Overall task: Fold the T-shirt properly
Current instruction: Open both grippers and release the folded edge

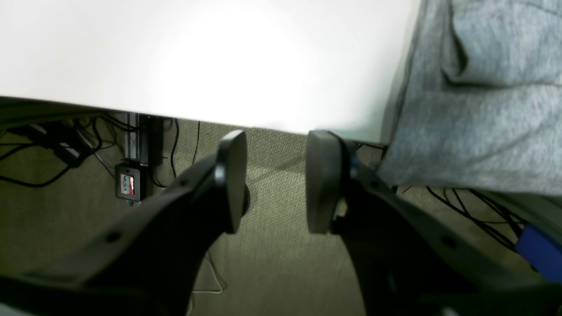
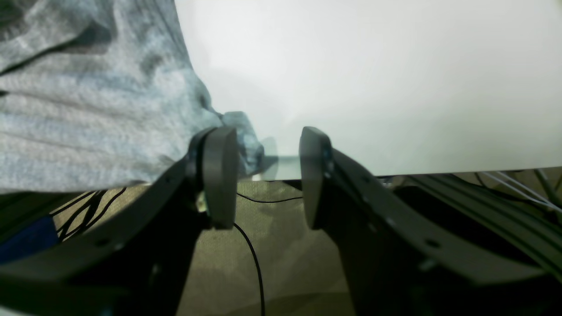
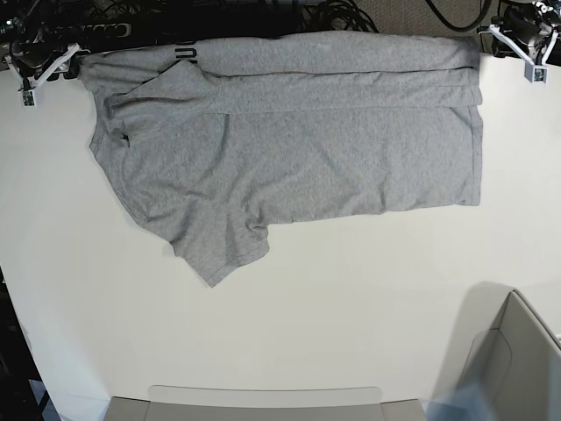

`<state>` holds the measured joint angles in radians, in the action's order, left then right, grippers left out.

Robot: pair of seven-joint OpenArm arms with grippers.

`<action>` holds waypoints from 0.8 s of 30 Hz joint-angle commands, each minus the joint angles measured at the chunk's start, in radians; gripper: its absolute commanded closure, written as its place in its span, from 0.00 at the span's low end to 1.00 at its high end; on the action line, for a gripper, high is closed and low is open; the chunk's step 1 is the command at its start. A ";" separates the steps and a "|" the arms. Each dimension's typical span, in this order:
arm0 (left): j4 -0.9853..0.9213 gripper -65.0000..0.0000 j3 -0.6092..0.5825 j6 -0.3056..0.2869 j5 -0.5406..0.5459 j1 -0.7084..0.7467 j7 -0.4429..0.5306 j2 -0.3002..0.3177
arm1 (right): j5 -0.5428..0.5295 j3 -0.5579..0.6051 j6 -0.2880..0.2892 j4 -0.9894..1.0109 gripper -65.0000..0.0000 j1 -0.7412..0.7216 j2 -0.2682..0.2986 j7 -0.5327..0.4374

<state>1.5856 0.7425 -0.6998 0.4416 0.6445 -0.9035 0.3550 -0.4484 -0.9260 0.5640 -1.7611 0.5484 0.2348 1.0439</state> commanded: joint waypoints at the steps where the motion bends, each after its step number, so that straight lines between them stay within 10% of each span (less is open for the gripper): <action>1: 0.014 0.64 0.015 0.002 0.006 0.005 0.019 0.029 | -0.010 -0.015 -0.005 -0.020 0.63 0.003 0.022 -0.014; 15: 0.043 0.64 0.015 0.002 0.006 -0.071 0.019 0.043 | -0.014 -0.141 -0.003 -0.213 0.63 -0.093 -0.022 -0.014; 24: 0.193 0.64 -0.022 0.002 0.006 -0.292 -0.061 0.011 | 0.001 0.137 -0.005 -0.256 0.63 -0.298 -0.016 -0.009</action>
<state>1.7687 0.7158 -0.7013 0.4408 0.3489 -0.9775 0.3496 -0.4404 -0.7822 0.5575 -2.0018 0.2554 0.2047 1.0550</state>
